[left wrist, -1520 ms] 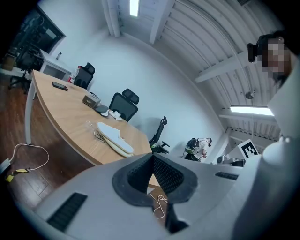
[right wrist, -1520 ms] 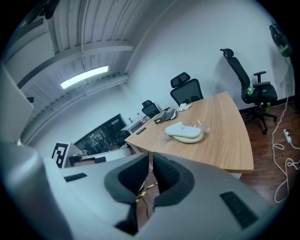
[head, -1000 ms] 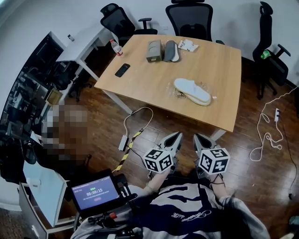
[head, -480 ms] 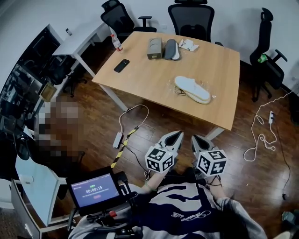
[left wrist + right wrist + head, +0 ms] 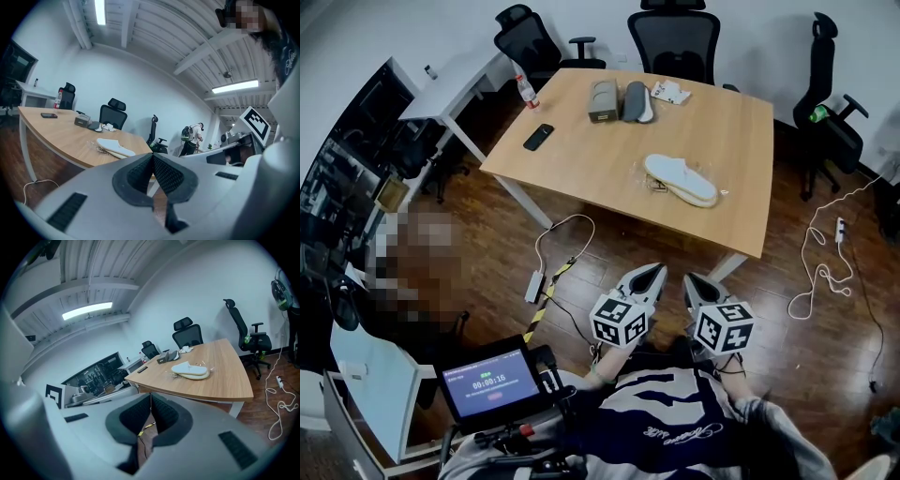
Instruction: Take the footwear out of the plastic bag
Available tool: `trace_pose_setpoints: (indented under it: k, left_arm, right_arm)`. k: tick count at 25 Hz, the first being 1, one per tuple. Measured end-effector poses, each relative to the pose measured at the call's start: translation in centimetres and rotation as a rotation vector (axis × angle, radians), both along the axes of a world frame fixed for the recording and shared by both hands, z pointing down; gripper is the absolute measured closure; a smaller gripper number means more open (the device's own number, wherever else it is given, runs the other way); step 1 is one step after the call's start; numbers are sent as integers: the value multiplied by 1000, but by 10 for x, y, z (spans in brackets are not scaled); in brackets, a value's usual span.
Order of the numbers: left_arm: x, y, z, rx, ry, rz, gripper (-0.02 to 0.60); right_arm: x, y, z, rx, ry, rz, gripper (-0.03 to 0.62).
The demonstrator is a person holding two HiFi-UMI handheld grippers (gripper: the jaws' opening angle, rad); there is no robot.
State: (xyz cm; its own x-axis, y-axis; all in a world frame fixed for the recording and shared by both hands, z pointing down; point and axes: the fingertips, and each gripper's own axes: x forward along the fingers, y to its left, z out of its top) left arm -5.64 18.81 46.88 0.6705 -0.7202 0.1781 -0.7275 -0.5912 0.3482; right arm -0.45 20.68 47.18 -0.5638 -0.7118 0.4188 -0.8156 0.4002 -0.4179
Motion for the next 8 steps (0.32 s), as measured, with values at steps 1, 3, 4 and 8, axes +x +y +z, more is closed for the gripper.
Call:
trace_pose_setpoints:
  k: [1,3,4,8]
  left_arm:
    - [2,-1,1,-1,1,0,577]
    - [7,-4,3,-2,2,-1,577]
    - [8,-5,4,-3,3,-1,577]
    - [-1,-2,5,-8,7,-4,577]
  right_arm:
    - [2,-1,1,0,0,0,603]
    - [8,-4,4,-2,0,0,603]
    - [9,-5,5,-4,1,0,603]
    - [2,1,7,-9,2,2,603]
